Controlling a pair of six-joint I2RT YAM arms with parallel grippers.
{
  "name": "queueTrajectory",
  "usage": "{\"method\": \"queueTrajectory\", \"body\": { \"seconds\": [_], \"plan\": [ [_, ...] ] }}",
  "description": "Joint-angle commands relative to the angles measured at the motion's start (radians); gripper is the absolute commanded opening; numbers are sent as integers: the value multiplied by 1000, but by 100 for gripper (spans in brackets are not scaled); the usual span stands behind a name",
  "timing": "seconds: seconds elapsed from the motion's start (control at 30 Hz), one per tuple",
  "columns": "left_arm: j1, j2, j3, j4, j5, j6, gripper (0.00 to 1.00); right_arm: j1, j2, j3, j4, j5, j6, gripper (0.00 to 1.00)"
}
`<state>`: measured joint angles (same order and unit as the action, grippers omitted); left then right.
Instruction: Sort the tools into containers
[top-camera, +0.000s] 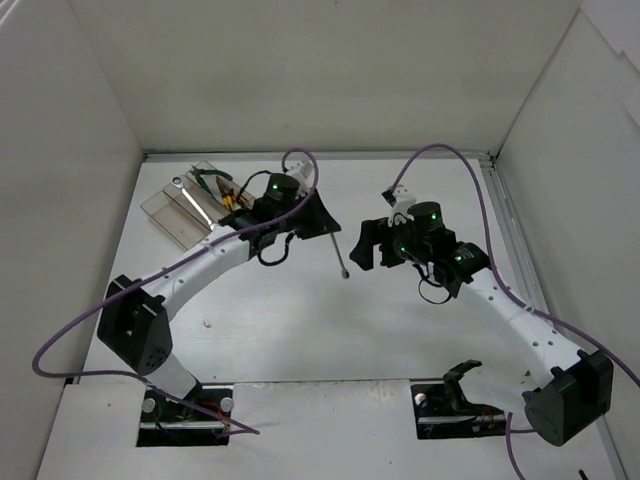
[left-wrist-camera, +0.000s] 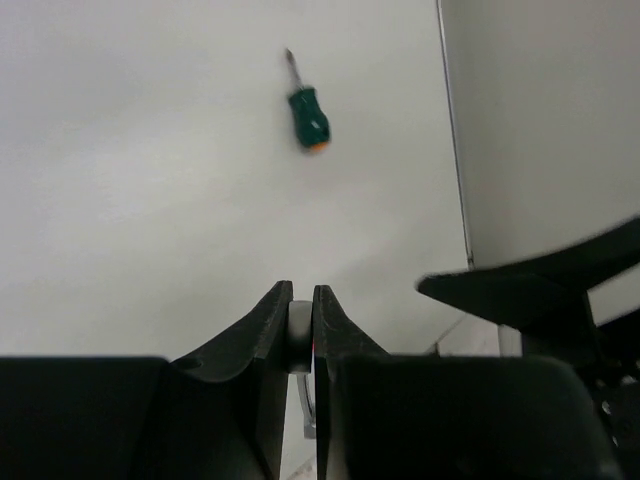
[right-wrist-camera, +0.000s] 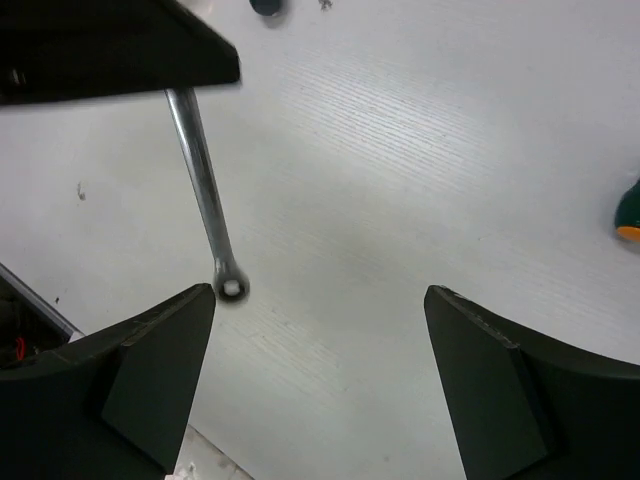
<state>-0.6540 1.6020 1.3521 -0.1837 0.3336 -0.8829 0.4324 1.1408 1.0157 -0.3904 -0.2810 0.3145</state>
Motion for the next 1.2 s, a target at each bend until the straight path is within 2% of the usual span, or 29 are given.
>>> {"method": "queueTrajectory", "body": {
  "seconds": [0.0,0.13,0.23,0.5,0.9,1.17],
  "plan": [
    [114,-94,30,0,-44,80,0,3,-73,-6,51,72,-17,84],
    [264,-91,103,-111,-93,185,0,3,-90,-32,32,82,-15,85],
    [419,-71,133,-125,-117,255,0,3,-118,-71,30,79,6,85],
    [625,67,255,-122,-151,387,0,0,-157,-135,22,100,21,86],
    [763,305,378,-48,-114,407,0,0,-159,-187,7,101,43,86],
    [772,391,389,-23,-99,407,0,-4,-150,-184,-1,111,43,86]
  ]
}}
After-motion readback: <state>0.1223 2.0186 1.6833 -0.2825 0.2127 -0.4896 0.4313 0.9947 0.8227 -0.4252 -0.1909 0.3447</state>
